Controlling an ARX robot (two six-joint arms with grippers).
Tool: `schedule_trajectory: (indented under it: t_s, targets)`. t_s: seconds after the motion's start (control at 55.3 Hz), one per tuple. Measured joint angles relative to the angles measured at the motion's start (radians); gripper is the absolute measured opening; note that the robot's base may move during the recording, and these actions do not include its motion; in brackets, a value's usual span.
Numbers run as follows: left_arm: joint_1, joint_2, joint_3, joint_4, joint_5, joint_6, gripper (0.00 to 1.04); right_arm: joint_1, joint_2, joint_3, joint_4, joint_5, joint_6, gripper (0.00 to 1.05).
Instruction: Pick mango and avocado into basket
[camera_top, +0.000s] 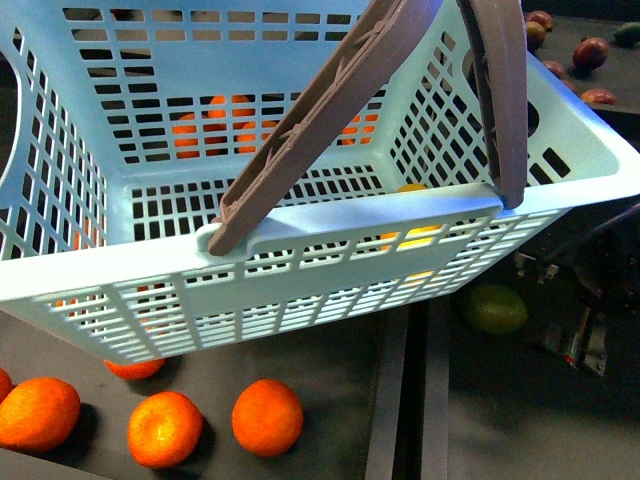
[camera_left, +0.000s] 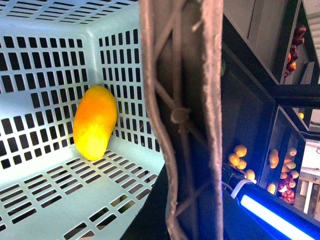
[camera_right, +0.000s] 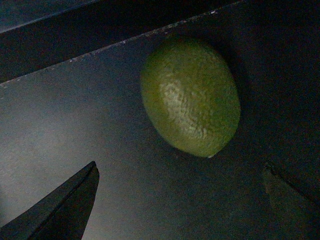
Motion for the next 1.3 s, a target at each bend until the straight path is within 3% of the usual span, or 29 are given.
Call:
schedule_trajectory:
  t_s: [0.579,0.869,1.104,1.303]
  targets:
    - [0.002,0.000,0.000,0.000,-0.009,0.001,0.07,0.068,0.238,0.375,-0.115,-0.020,0.051,0.97]
    - [0.002,0.000,0.000,0.000,-0.008,0.001,0.07,0.070,0.306,0.464,-0.150,-0.014,0.076,0.97]
    - [0.002,0.000,0.000,0.000,-0.006,0.001,0.07,0.067,0.313,0.430,-0.139,-0.008,0.101,0.71]
    - [0.002,0.000,0.000,0.000,-0.003,0.000,0.07,0.049,0.272,0.331,-0.095,-0.016,0.128,0.68]
